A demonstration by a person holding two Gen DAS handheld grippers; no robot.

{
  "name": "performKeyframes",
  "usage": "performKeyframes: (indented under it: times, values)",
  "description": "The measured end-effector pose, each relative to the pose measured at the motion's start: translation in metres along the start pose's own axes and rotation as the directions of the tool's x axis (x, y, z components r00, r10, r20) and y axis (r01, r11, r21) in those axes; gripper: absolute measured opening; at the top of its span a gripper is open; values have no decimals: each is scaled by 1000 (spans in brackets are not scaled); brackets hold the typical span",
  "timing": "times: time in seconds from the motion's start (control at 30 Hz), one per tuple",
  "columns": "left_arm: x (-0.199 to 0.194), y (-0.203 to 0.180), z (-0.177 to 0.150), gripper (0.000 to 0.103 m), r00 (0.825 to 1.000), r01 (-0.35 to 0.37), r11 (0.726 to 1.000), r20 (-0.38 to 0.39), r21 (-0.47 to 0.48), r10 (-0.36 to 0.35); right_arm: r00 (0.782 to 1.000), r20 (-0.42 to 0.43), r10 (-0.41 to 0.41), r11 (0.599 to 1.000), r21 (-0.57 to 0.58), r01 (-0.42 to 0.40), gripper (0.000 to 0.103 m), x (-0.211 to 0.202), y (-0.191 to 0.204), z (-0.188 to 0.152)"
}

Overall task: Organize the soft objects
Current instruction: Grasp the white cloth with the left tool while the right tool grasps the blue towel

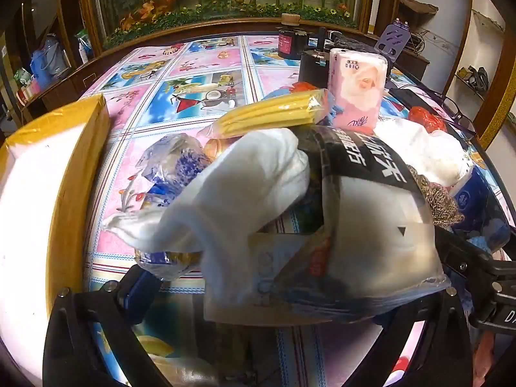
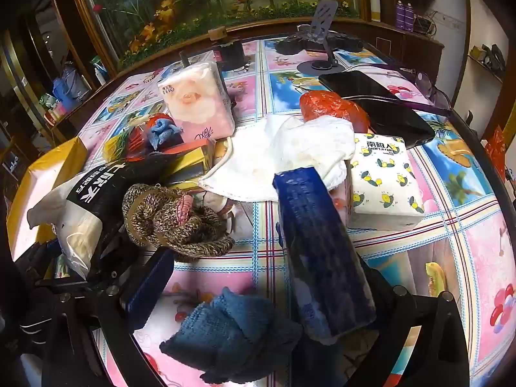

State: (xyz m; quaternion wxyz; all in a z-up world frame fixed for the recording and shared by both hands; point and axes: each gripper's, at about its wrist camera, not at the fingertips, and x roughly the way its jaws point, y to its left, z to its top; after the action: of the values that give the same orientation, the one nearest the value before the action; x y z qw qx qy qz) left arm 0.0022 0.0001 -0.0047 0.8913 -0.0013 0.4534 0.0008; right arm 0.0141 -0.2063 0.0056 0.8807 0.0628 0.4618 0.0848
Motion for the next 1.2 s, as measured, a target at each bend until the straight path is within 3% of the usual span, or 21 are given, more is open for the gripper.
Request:
performKeyframes:
  times: [0.8, 0.9, 0.97, 1.2]
  values:
    - [2, -1, 1, 103, 1000, -1, 1000, 0, -1, 1, 1000, 3, 11, 1000, 8, -11, 102, -1, -3, -2]
    - [0, 0, -1, 103, 999, 24, 999, -30, 33, -23, 999, 13, 34, 999, 26, -34, 102, -4, -3, -1]
    - [-6, 5, -3, 103, 999, 38, 999, -35, 19, -38, 996, 30, 90, 995, 50, -91, 103, -10, -6, -4]
    - [-56, 13, -29, 103, 982, 189, 980, 3, 65, -189, 980, 51, 191, 976, 100, -195, 102, -16, -12, -8]
